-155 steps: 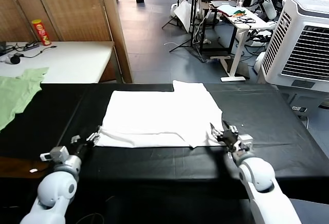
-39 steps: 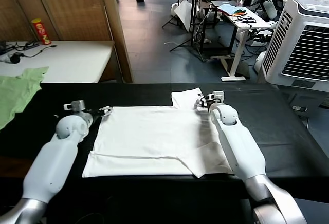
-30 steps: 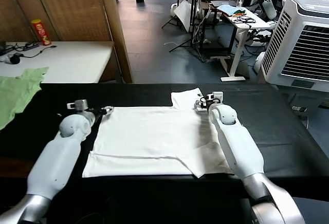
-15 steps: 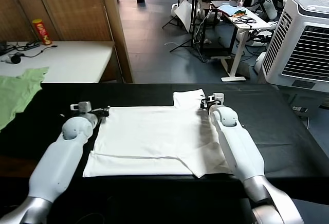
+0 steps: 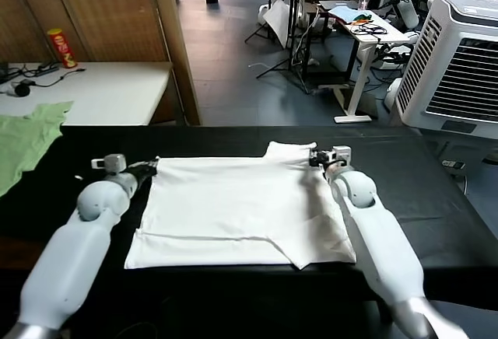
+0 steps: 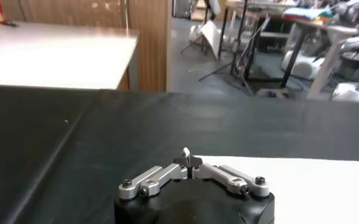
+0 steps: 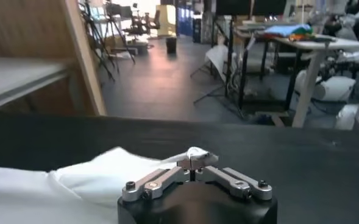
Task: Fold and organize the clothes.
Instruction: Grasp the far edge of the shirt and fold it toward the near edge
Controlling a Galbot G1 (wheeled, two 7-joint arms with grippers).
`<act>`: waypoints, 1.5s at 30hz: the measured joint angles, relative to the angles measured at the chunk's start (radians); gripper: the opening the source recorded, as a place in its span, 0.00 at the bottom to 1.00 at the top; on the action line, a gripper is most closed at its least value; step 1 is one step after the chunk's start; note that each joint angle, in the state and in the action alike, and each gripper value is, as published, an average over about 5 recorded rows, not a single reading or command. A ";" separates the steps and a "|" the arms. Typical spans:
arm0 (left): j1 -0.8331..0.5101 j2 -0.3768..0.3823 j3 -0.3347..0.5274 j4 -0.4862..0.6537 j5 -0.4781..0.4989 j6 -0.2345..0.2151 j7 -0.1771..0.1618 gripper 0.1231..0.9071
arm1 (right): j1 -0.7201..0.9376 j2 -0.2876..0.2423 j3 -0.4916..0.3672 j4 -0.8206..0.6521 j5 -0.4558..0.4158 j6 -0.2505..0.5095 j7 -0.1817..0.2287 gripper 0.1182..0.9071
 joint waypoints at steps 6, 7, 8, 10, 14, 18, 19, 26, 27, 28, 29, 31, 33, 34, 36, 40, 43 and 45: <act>0.170 0.072 -0.070 -0.190 -0.036 0.018 -0.045 0.01 | -0.105 -0.074 0.017 0.173 0.003 -0.092 0.036 0.00; 0.197 0.082 -0.084 -0.219 -0.039 0.020 -0.051 0.01 | -0.122 -0.083 0.020 0.196 0.004 -0.104 0.038 0.00; 0.224 0.091 -0.098 -0.249 -0.042 0.023 -0.056 0.01 | -0.139 -0.092 0.023 0.218 0.005 -0.115 0.039 0.00; 0.277 0.105 -0.126 -0.302 -0.046 0.028 -0.065 0.01 | -0.177 -0.110 0.031 0.262 0.008 -0.134 0.039 0.00; 0.381 0.122 -0.181 -0.390 -0.049 0.032 -0.073 0.01 | -0.262 -0.141 0.048 0.341 0.011 -0.161 0.037 0.00; 0.479 0.126 -0.235 -0.455 -0.047 0.033 -0.073 0.01 | -0.349 -0.159 0.066 0.404 0.010 -0.192 0.048 0.00; 0.500 0.126 -0.247 -0.467 -0.045 0.033 -0.072 0.01 | -0.368 -0.162 0.069 0.417 0.010 -0.197 0.052 0.00; 0.615 0.119 -0.291 -0.504 -0.017 0.034 -0.070 0.01 | -0.478 -0.167 0.079 0.478 0.001 -0.201 0.070 0.00; 0.627 0.115 -0.293 -0.508 -0.012 0.033 -0.069 0.01 | -0.488 -0.166 0.080 0.483 0.000 -0.201 0.072 0.00; 0.638 0.112 -0.294 -0.511 -0.008 0.033 -0.069 0.01 | -0.497 -0.165 0.080 0.486 -0.001 -0.201 0.073 0.00; 0.648 0.109 -0.295 -0.515 -0.003 0.033 -0.069 0.01 | -0.505 -0.164 0.081 0.489 -0.001 -0.201 0.073 0.00; 0.665 0.103 -0.296 -0.522 0.004 0.032 -0.070 0.01 | -0.516 -0.163 0.082 0.494 -0.002 -0.201 0.074 0.00; 0.679 0.097 -0.297 -0.527 0.013 0.032 -0.070 0.01 | -0.525 -0.161 0.082 0.498 -0.003 -0.201 0.076 0.00; 0.686 0.095 -0.297 -0.529 0.018 0.032 -0.070 0.01 | -0.528 -0.160 0.083 0.500 -0.003 -0.201 0.077 0.00; 0.697 0.090 -0.298 -0.532 0.029 0.034 -0.070 0.01 | -0.535 -0.158 0.085 0.503 -0.003 -0.201 0.079 0.00; 0.719 0.083 -0.300 -0.543 0.055 0.053 -0.075 0.01 | -0.551 -0.155 0.099 0.517 0.000 -0.201 0.077 0.06; 0.732 0.079 -0.302 -0.556 0.081 0.079 -0.078 0.07 | -0.561 -0.156 0.113 0.532 0.004 -0.201 0.076 0.23; 0.737 0.077 -0.306 -0.566 0.098 0.089 -0.078 0.19 | -0.563 -0.158 0.126 0.543 0.012 -0.201 0.076 0.38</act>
